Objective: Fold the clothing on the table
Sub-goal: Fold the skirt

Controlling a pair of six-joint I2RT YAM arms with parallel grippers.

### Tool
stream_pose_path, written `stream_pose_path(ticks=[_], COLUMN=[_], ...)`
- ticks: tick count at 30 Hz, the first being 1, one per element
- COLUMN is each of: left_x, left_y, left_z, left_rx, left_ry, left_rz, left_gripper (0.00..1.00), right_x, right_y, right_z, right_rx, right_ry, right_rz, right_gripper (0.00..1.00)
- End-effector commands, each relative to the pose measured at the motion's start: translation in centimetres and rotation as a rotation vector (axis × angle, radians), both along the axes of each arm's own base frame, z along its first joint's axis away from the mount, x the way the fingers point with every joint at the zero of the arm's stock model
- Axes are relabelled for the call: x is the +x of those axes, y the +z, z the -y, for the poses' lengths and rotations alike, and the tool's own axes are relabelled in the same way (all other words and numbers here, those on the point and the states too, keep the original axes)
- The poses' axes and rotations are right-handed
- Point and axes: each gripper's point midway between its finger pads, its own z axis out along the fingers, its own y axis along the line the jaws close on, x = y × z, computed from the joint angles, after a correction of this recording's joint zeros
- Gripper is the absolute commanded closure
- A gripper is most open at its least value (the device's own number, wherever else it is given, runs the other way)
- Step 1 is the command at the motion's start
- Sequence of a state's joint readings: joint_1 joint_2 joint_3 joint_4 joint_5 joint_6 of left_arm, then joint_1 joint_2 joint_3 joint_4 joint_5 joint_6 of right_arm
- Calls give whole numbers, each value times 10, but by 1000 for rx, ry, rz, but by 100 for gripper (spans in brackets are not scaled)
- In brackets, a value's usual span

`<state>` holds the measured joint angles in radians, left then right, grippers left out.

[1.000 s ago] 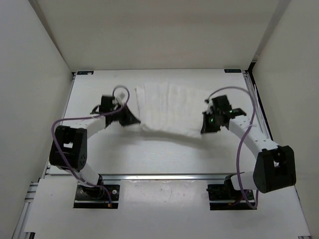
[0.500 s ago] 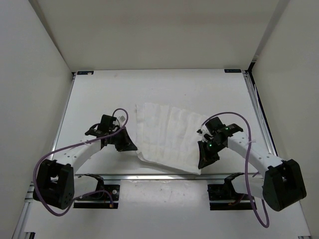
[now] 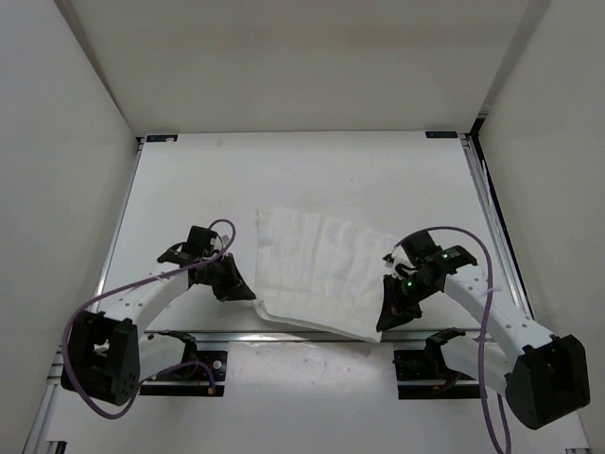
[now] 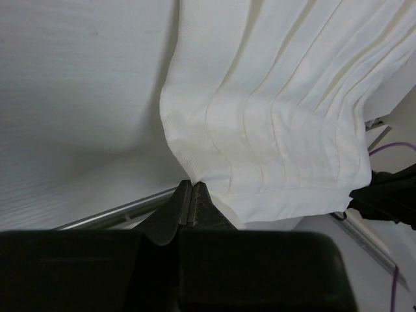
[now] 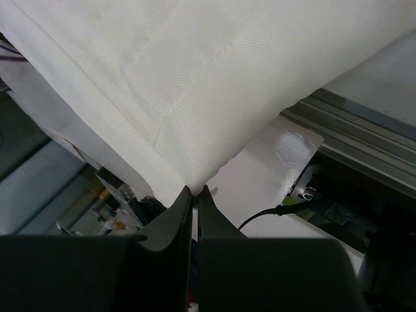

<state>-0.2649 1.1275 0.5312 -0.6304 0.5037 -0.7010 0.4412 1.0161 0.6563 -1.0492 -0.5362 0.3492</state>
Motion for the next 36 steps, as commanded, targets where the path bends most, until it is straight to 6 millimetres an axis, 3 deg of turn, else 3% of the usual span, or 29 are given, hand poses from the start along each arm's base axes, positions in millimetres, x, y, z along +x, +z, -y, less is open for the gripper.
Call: stream_pose_path(ticks=[1,4,8,11,13,16,19,24,30,34,36], left_x=[56,82,105,122,131,131,117,87,59,58,63], left_y=[29,52,65,77,83,88,86,89,82,98,109], left_z=[5,5,10,24,28,28,23,15,9,10,2], left_rx=[-4,15,-26,-104,-100,-76,-25,-8,-35,-42,-23], left_ry=[58,53,90,102,91,71,66,74,89,132,176], left_rz=[121,169,169,189,219,245,241,255,258,309,365], left_gripper=[100,100,100,100,100,100,100,100,100,100,100], right_x=[4,12,28,48,73,95,104,82,15,-10,-10], right_y=[13,18,22,29,45,55,63,74,65,72,70], right_z=[7,5,8,12,5,5,4,-8,-12,-18,-18], right_rx=[10,0,-50,-55,5,22,24,76,67,70,58], right_ry=[-52,-27,-32,-74,-120,-157,-152,-94,13,38,12], right_rz=[-35,-25,8,51,118,162,204,216,13,-63,-68], right_gripper=[100,100,100,100,100,100,100,100,100,100,100])
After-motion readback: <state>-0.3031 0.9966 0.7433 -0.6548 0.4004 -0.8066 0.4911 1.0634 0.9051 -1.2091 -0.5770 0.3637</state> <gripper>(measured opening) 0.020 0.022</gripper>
